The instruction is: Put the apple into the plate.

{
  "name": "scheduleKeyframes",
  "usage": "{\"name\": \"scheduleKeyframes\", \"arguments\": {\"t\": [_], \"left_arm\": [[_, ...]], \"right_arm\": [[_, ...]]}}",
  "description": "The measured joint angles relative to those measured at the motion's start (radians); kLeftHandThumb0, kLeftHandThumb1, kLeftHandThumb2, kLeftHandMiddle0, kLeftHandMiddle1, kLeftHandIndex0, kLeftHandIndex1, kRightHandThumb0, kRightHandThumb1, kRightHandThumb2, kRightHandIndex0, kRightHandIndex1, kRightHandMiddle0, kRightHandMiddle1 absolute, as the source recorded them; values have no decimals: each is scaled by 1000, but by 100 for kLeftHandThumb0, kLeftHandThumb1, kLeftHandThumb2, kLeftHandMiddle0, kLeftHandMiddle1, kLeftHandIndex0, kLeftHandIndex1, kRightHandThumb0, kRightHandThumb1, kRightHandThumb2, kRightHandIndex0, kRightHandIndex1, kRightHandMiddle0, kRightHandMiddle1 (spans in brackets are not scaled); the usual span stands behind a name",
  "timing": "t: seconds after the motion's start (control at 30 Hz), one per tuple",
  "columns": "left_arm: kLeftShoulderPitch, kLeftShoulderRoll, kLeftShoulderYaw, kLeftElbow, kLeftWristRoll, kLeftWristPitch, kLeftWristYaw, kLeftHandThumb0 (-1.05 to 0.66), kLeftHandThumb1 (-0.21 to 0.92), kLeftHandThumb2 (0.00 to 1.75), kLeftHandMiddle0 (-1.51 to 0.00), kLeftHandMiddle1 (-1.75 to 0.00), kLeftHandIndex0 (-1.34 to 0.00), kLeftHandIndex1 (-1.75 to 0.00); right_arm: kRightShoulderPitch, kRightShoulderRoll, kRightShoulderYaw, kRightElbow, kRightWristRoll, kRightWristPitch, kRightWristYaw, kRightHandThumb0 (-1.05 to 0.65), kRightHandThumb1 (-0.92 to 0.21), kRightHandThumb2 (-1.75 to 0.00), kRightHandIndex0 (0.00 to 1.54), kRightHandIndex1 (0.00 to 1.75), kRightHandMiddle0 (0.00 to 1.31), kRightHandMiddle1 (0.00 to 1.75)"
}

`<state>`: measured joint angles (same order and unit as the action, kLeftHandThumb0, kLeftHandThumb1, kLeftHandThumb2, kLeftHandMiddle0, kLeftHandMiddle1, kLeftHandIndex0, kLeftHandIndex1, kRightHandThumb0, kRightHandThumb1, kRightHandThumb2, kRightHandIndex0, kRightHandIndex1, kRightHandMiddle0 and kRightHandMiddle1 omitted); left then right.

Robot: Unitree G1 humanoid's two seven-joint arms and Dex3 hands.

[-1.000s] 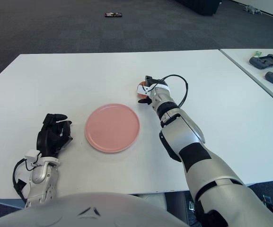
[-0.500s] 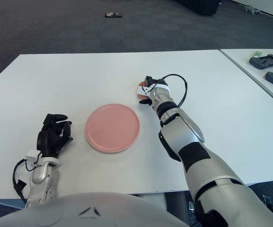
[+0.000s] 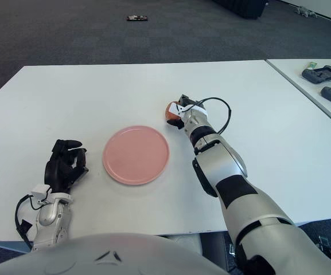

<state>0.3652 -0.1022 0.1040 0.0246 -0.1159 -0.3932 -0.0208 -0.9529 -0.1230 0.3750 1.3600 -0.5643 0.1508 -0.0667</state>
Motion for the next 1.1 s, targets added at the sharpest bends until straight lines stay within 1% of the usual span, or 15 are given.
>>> {"name": "scheduleKeyframes", "arguments": {"t": [0.2, 0.43, 0.57, 0.7, 0.8, 0.9, 1.0, 1.03, 1.1], "left_arm": [[5, 0, 1, -13, -8, 14, -1, -39, 64, 91, -99, -175, -37, -175], [6, 1, 2, -17, -14, 20, -1, -39, 65, 91, -100, -175, -36, -175], [6, 2, 4, -18, -15, 22, -1, -39, 65, 91, -100, -175, -36, -175], [6, 1, 5, -20, -22, 24, -2, -39, 65, 90, -98, -175, -36, -175], [6, 1, 5, -21, -33, 27, -3, -39, 65, 90, -97, -175, -36, -175], [6, 1, 7, -24, -40, 34, -5, -39, 65, 90, -96, -175, -36, -175], [6, 0, 8, -29, -50, 44, -6, -39, 65, 90, -96, -175, -36, -175], [6, 0, 9, -30, -53, 46, -6, -39, 65, 90, -95, -175, -36, -175], [4, 0, 10, -31, -55, 50, -5, -39, 65, 90, -96, -175, -36, -175]], "right_arm": [[6, 2, -16, 0, 1, 3, -27, -42, -51, -107, 14, 132, 45, 175], [13, 4, -33, 0, 1, 4, -61, -44, -44, -115, 18, 137, 50, 175], [15, 9, -48, 0, 6, 6, -86, -46, -39, -122, 23, 139, 55, 175], [16, 22, -87, 0, 39, 22, -135, -47, -34, -128, 31, 137, 58, 175], [18, 28, -110, 0, 54, 29, -164, -48, -33, -129, 33, 137, 59, 175], [18, 31, -121, 0, 66, 34, -183, -48, -31, -131, 37, 138, 61, 175], [18, 34, -128, 0, 68, 36, -199, -49, -30, -133, 42, 144, 62, 175], [18, 34, -129, 0, 68, 36, -201, -31, -27, -133, 52, 141, 63, 175], [18, 34, -131, 0, 68, 36, -207, -17, -20, -137, 67, 140, 64, 175]]}}
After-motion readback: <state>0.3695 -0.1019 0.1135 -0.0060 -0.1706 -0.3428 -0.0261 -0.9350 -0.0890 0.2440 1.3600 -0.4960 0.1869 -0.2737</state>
